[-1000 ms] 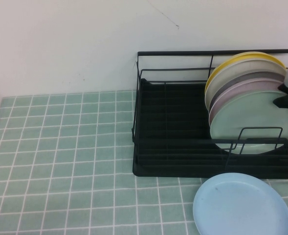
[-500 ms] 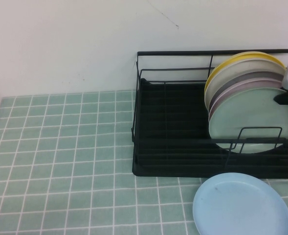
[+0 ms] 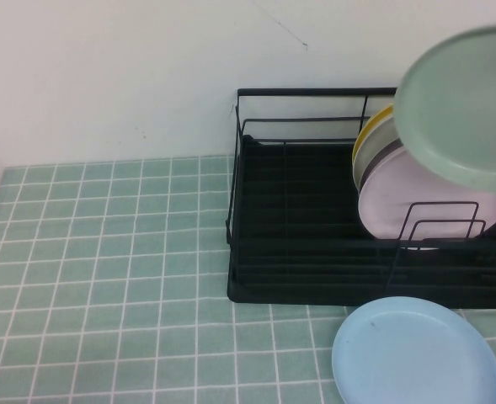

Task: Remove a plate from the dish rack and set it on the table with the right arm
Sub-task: Place the plate from the table

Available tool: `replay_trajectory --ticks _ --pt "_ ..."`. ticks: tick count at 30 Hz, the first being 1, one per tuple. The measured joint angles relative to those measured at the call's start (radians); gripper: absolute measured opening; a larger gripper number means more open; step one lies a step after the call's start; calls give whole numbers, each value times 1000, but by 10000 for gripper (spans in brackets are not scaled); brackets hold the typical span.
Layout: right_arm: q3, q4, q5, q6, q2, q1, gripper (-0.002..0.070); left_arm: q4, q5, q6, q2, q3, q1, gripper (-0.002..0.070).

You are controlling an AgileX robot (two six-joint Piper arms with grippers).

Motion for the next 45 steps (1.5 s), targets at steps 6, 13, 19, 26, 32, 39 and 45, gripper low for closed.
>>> replay_trajectory --ticks 6,13,19,26,32,39,45 --pt "-2 -108 231 372 -146 0 87 0 0 0 0 0 0 -3" --pt "143 -166 398 642 -165 0 87 0 0 0 0 0 0 -3" --pt "414 -60 248 644 -165 0 87 0 0 0 0 0 0 -3" --pt "584 92 149 570 -162 0 87 0 0 0 0 0 0 -3" --pt "620 121 89 560 -139 0 87 0 0 0 0 0 0 -3" --pt "620 156 63 560 -102 0 87 0 0 0 0 0 0 -3" --pt "620 201 61 523 6 0 87 0 0 0 0 0 0 -3"
